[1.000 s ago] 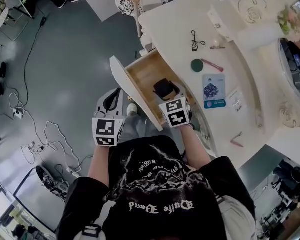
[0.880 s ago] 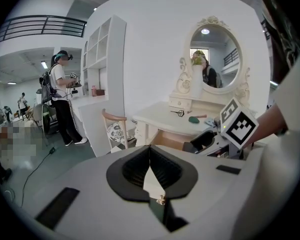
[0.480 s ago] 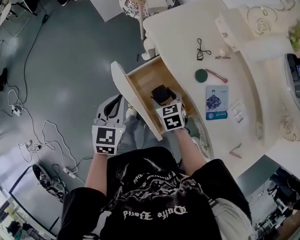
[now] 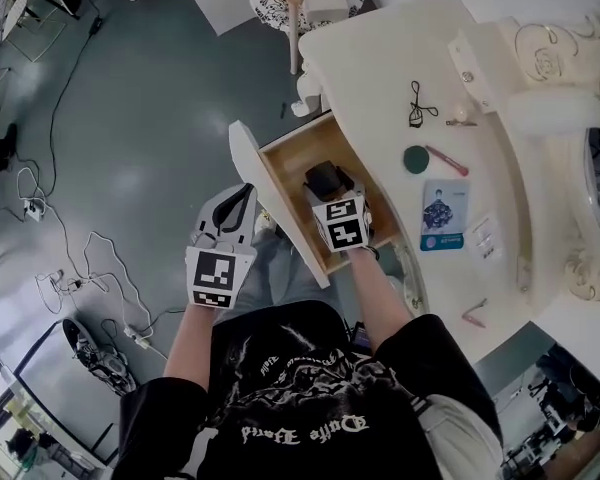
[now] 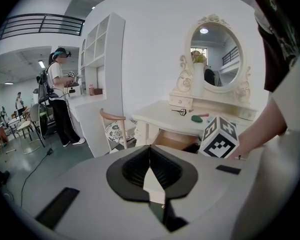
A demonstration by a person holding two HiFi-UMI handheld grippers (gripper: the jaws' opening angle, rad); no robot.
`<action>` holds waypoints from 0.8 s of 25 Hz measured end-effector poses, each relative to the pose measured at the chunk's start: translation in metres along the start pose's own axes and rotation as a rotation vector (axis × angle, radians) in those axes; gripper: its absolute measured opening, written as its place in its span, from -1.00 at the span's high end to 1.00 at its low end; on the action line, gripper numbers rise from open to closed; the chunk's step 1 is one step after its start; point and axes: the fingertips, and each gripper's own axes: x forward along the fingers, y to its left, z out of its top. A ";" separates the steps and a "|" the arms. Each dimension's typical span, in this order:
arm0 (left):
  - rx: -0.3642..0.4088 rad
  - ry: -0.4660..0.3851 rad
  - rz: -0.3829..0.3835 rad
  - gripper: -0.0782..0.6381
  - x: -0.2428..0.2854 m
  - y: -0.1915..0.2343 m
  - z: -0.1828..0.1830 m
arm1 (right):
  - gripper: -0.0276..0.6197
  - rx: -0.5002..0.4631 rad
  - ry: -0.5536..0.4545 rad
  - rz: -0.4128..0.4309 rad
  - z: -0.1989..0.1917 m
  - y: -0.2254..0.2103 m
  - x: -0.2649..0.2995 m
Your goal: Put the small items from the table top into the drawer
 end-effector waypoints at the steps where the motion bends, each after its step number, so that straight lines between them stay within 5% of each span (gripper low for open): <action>1: 0.004 0.004 -0.004 0.74 0.001 0.000 0.000 | -0.12 0.006 -0.002 0.002 0.000 0.001 0.003; 20: -0.024 0.063 0.014 0.74 -0.005 0.009 -0.023 | -0.12 -0.057 0.063 -0.006 0.000 -0.001 0.035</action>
